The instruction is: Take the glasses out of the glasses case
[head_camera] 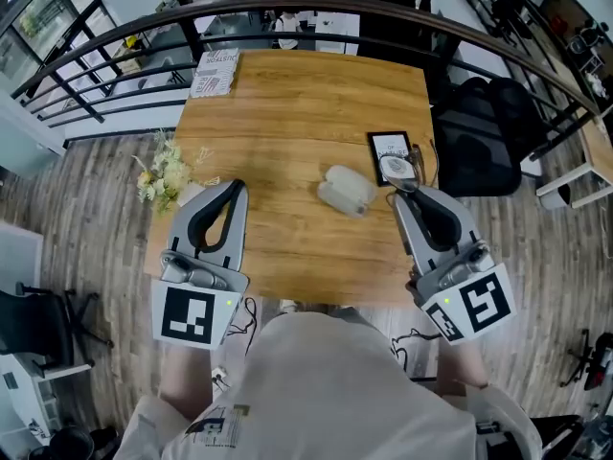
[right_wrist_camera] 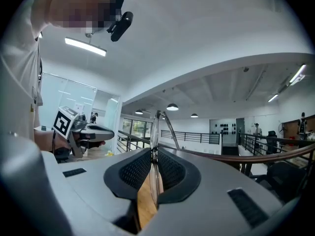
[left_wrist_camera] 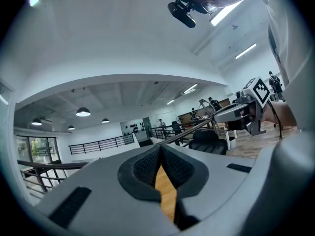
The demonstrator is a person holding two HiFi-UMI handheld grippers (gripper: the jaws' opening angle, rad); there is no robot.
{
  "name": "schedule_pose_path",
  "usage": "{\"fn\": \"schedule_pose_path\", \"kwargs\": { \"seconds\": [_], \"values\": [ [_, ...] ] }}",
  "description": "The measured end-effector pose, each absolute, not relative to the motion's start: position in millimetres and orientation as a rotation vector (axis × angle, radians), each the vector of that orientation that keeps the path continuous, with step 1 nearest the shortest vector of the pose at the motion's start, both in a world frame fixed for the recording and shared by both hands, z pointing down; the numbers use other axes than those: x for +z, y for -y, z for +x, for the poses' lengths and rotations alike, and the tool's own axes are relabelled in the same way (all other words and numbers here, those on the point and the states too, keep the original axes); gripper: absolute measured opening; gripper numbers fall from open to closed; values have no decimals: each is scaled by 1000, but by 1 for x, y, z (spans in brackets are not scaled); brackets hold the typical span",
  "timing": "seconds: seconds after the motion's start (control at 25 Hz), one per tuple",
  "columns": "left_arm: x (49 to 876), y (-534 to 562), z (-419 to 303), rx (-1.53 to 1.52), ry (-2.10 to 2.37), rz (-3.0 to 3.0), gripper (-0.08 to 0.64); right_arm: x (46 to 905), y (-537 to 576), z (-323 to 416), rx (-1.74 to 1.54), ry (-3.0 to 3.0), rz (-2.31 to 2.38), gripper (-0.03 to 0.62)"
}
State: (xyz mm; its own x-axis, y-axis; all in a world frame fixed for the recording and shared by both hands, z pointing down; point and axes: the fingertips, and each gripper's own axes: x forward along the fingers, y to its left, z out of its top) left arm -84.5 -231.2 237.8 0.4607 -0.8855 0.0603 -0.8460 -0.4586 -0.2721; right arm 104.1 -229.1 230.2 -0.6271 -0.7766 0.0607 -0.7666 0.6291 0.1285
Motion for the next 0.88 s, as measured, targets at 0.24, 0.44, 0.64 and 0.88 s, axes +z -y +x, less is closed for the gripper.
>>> {"fn": "schedule_pose_path", "kwargs": {
  "seconds": [0.24, 0.44, 0.64, 0.88],
  "values": [
    [243, 232, -80, -304, -1514, -2513, 17, 238, 229, 105, -33, 2789, 1275, 64],
    [240, 236, -77, -298, -1509, -2514, 17, 236, 234, 103, -39, 2791, 1268, 64],
    [240, 236, -84, -296, -1512, -2519, 17, 237, 236, 99, -14, 2797, 1275, 64],
    [239, 236, -85, -289, -1514, -2515, 17, 236, 235, 98, -31, 2791, 1267, 64]
  ]
}}
